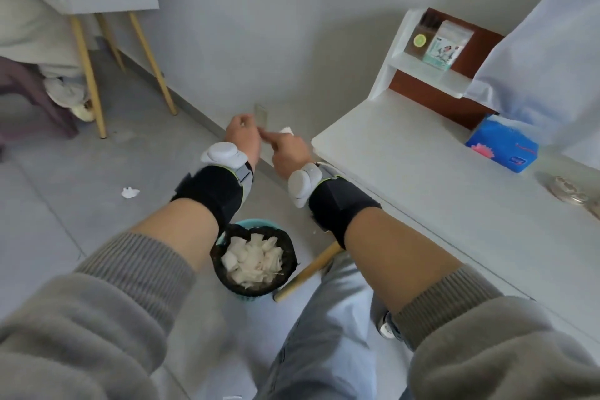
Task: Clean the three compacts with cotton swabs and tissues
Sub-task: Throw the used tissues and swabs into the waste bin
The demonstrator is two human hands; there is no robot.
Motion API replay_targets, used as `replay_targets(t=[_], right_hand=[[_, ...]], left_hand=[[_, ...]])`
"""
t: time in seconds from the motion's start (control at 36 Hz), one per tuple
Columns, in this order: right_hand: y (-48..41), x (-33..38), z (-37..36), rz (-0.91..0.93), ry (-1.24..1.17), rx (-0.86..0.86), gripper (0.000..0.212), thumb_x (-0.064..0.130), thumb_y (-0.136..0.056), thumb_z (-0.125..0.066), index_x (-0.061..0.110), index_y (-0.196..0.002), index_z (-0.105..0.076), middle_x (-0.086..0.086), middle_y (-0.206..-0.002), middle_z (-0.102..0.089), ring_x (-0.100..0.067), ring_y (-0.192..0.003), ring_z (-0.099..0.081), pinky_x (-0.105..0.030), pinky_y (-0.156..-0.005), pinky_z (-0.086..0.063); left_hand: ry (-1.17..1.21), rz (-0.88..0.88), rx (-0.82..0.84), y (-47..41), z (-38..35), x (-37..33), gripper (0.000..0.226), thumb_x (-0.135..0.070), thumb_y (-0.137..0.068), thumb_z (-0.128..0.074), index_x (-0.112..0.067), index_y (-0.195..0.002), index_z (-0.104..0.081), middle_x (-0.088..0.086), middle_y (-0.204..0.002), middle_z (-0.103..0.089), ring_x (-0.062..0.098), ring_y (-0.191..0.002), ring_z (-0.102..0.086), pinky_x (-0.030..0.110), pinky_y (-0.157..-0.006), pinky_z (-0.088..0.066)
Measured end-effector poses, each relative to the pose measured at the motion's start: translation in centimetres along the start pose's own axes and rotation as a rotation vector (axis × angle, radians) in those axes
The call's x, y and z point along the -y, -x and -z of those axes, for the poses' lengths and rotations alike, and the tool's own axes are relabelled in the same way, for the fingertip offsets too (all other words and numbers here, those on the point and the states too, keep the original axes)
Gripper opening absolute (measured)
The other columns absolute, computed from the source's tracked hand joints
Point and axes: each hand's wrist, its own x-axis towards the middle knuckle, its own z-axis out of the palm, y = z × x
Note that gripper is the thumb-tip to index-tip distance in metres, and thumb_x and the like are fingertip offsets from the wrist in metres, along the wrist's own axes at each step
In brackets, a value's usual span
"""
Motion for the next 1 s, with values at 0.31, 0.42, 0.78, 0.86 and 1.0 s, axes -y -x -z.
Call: replay_targets(t=[0.31, 0.42, 0.78, 0.86, 1.0], right_hand=[[-1.3, 0.1, 0.1, -0.039, -0.206, -0.149, 0.050, 0.000, -0.092, -0.036, 0.021, -0.134, -0.054, -0.011, -0.129, -0.060, -0.029, -0.121, -0.052, -0.031, -0.098, -0.040], [-0.8, 0.1, 1.7, 0.016, -0.366, -0.229, 0.045, -0.002, -0.093, -0.036, 0.011, -0.131, -0.057, -0.013, -0.126, -0.062, -0.027, -0.120, -0.053, -0.022, -0.097, -0.037], [3.2, -6.3, 9.6, -0.101, -0.576, -0.664, 0.041, 0.002, -0.094, -0.036, 0.013, -0.124, -0.062, -0.014, -0.115, -0.066, -0.032, -0.103, -0.060, -0.035, -0.092, -0.047], [5.9, -9.0, 11.5, -0.118, -0.529, -0.759, 0.041, 0.001, -0.094, -0.036, 0.011, -0.124, -0.062, -0.013, -0.118, -0.066, -0.032, -0.106, -0.060, -0.036, -0.091, -0.047], [11.1, -15.7, 15.2, -0.255, -0.403, -0.870, 0.047, -0.004, -0.091, -0.033, 0.011, -0.128, -0.059, -0.010, -0.126, -0.062, -0.029, -0.115, -0.056, -0.030, -0.096, -0.042]], left_hand=[[0.003, 0.020, 0.022, -0.8, 2.1, 1.1, 0.029, -0.017, -0.095, -0.046, -0.003, -0.117, -0.059, 0.005, -0.101, -0.065, 0.017, -0.089, -0.056, 0.022, -0.076, -0.041], [0.083, 0.008, 0.071, 0.5, -0.2, -0.8, 0.025, -0.029, -0.087, -0.043, -0.015, -0.100, -0.060, 0.003, -0.096, -0.067, 0.026, -0.103, -0.062, 0.037, -0.094, -0.044], [-0.221, -0.263, 0.267, 6.6, -8.9, -5.6, 0.032, -0.025, -0.094, -0.044, -0.018, -0.120, -0.061, 0.002, -0.122, -0.063, 0.024, -0.112, -0.054, 0.027, -0.088, -0.039], [-0.359, -0.309, 0.330, 8.1, -11.6, -5.9, 0.035, -0.023, -0.093, -0.044, -0.019, -0.125, -0.058, 0.003, -0.127, -0.060, 0.027, -0.117, -0.052, 0.028, -0.090, -0.038], [-0.443, -0.369, 0.471, 12.6, -17.7, -6.6, 0.041, -0.023, -0.092, -0.046, -0.023, -0.132, -0.053, 0.001, -0.135, -0.055, 0.023, -0.121, -0.051, 0.025, -0.093, -0.038]])
